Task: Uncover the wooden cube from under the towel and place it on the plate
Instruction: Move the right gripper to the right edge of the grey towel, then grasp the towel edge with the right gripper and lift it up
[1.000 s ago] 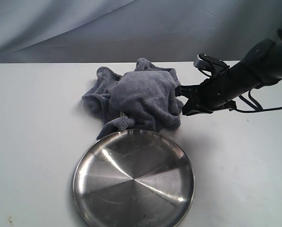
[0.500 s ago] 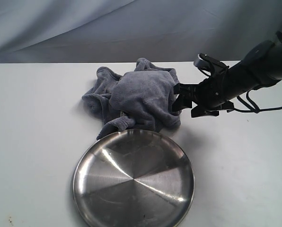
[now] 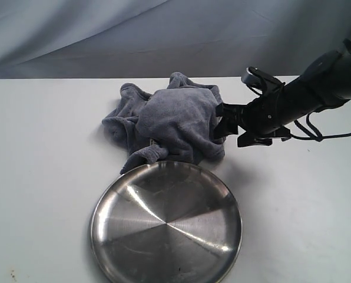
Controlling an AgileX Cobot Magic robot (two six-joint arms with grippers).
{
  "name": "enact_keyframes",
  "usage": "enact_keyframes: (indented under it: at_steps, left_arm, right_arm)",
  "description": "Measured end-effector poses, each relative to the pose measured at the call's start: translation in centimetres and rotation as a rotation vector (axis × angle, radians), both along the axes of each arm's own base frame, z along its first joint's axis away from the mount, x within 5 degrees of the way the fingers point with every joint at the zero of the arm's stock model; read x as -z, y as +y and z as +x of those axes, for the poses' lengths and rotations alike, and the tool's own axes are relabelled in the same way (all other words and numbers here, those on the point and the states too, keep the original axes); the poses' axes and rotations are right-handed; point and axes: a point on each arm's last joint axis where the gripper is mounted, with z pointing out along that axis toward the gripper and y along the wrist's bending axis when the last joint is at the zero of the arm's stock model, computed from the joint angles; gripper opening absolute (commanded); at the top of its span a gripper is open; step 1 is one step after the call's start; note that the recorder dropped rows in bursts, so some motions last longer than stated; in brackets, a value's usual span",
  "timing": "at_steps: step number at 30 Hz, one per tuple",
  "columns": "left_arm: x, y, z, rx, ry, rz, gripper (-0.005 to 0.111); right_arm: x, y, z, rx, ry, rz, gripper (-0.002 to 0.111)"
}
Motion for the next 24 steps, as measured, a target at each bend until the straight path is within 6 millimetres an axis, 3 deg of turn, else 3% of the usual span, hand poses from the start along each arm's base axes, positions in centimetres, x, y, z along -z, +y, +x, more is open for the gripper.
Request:
enact_keyframes:
  at_steps: [8, 14, 24]
  left_arm:
    - [0.0, 0.0, 0.0, 0.000, 0.000, 0.000, 0.000]
    - [0.0, 0.0, 0.0, 0.000, 0.000, 0.000, 0.000]
    - [0.0, 0.0, 0.0, 0.000, 0.000, 0.000, 0.000]
  right_arm:
    - [3.1, 0.7, -0.3, 0.026, 0.149, 0.084, 0.059]
    - [3.5, 0.9, -0.1, 0.038, 0.164, 0.107, 0.054]
    - [4.0, 0.9, -0.2, 0.040, 0.178, 0.106, 0.024]
